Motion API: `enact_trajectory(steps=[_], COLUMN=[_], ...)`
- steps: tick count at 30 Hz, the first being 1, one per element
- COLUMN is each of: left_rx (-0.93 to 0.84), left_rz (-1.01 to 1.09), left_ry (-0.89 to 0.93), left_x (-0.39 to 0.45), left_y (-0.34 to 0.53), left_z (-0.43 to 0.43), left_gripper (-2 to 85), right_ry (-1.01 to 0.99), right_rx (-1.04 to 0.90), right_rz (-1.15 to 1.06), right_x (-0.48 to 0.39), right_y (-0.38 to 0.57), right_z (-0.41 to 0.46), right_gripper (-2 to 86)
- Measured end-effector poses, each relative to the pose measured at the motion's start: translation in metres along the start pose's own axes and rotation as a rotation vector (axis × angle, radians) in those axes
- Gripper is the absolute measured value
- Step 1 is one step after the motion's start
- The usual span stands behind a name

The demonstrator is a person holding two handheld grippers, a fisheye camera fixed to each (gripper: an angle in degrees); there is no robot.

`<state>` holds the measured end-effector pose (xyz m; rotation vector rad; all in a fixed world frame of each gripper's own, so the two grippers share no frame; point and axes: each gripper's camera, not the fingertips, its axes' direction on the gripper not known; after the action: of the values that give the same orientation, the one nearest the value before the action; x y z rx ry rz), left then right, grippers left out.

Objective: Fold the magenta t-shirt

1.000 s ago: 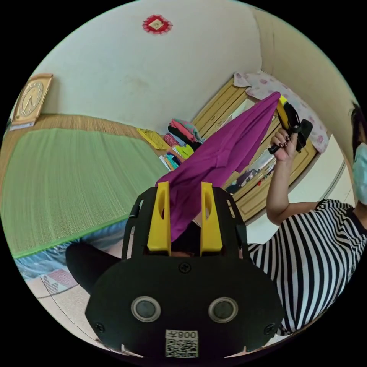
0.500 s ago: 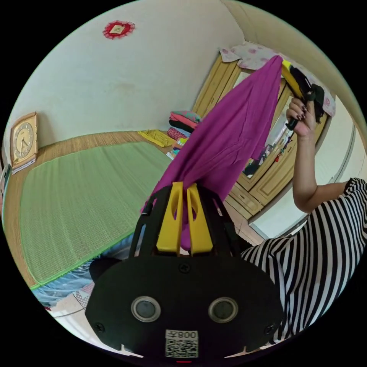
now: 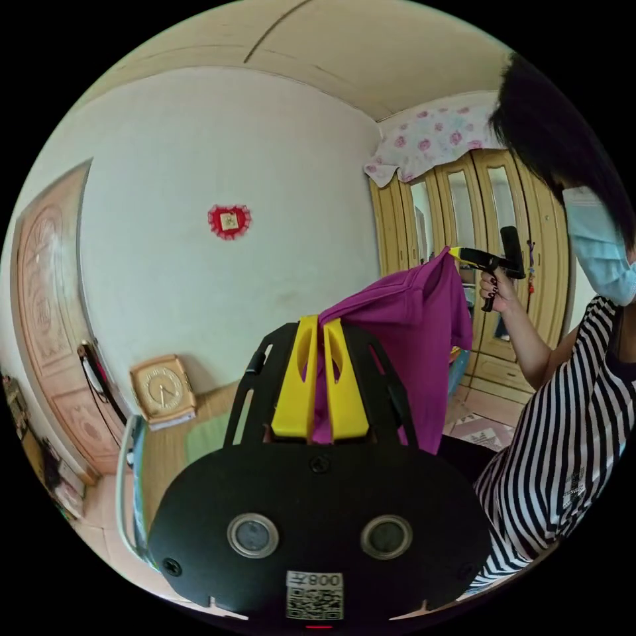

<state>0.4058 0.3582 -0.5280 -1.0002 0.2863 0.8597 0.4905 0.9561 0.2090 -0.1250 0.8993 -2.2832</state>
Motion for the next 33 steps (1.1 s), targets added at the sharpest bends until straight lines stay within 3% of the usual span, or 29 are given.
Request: enact_trajectory(steps=[6, 11, 17, 22, 27, 33], left_rx=[-0.043, -0.212, -0.558, -0.847, -0.913, -1.003], left_rz=[0.091, 0.023, -0.221, -0.462, -0.572, -0.695], left_ry=[-0.104, -0.102, -0.012, -0.029, 0.139, 0.251], left_x=[-0.048, -0.127, -0.25, -0.332, -0.351, -0.34], left_y=[-0.043, -0.05, 0.008, 0.124, 0.225, 0.319], left_z=[0.058, 0.163, 0.35, 0.481, 0.502, 0.461], left_gripper=[1.1, 1.3, 3.1, 6.7, 7.5, 8.4], right_ry=[0.059, 0.063, 0.066, 0.164, 0.001, 0.072], right_rx=[0.0, -0.157, -0.538, -0.923, -0.932, -1.049], right_rz=[-0.026, 0.008, 0.15, 0.362, 0.415, 0.343], right_x=[0.069, 0.165, 0.325, 0.454, 0.479, 0.487], right_y=[-0.03, -0.053, -0.027, 0.079, 0.172, 0.252], right_z=[0.067, 0.189, 0.415, 0.576, 0.607, 0.635], right_gripper=[1.9, 1.9, 1.9, 2.8, 5.5, 7.6])
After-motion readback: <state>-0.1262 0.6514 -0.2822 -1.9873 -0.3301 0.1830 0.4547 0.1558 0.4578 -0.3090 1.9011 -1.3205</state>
